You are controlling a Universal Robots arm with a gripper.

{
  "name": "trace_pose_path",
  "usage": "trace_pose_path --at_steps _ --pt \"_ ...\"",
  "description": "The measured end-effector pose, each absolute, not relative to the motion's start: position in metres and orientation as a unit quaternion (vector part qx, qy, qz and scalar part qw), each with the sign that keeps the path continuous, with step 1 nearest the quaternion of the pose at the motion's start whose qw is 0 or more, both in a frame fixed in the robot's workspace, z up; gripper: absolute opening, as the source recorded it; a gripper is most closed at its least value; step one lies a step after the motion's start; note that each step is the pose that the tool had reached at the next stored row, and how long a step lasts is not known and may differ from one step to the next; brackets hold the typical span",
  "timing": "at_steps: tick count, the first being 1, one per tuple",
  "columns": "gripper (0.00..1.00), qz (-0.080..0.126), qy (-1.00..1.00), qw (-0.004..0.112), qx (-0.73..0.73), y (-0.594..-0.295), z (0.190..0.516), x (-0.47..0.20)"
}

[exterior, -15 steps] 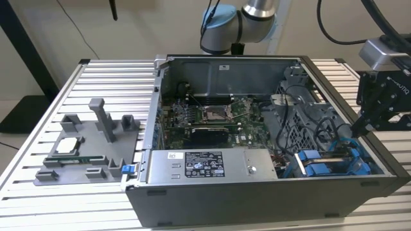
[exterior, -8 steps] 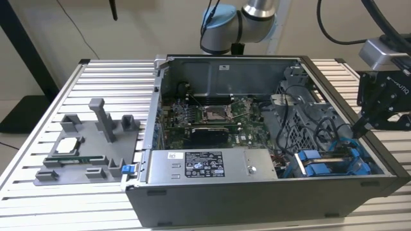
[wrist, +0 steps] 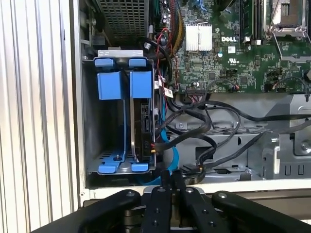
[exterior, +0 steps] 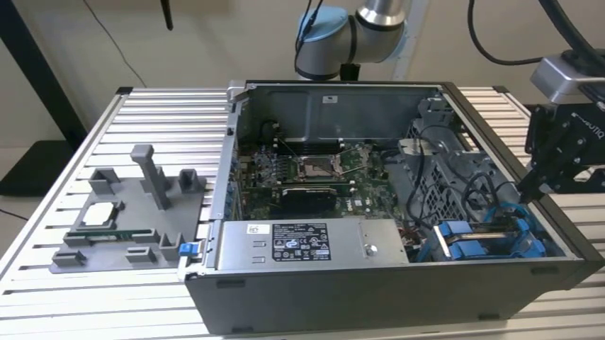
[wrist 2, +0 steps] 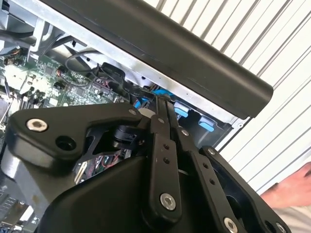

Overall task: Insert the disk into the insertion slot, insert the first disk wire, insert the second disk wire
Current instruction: 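Insert the second disk wire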

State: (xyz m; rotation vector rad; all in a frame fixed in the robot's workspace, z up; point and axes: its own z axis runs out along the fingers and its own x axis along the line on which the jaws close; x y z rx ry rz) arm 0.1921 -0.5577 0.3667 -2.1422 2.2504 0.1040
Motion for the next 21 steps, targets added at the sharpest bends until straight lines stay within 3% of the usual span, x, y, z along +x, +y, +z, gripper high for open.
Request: trace_pose_path --at_steps 12,13,21 --pt "1.00 0.052 0.734 0.028 -0.677 -0.5625 0.3621 0.1973" --pt "0.00 0.052 0.737 0.029 -0.673 -0.5624 0.3622 0.1972" --pt "0.00 0.061 0.757 0.038 -0.650 -0.5626 0.3617 0.1959"
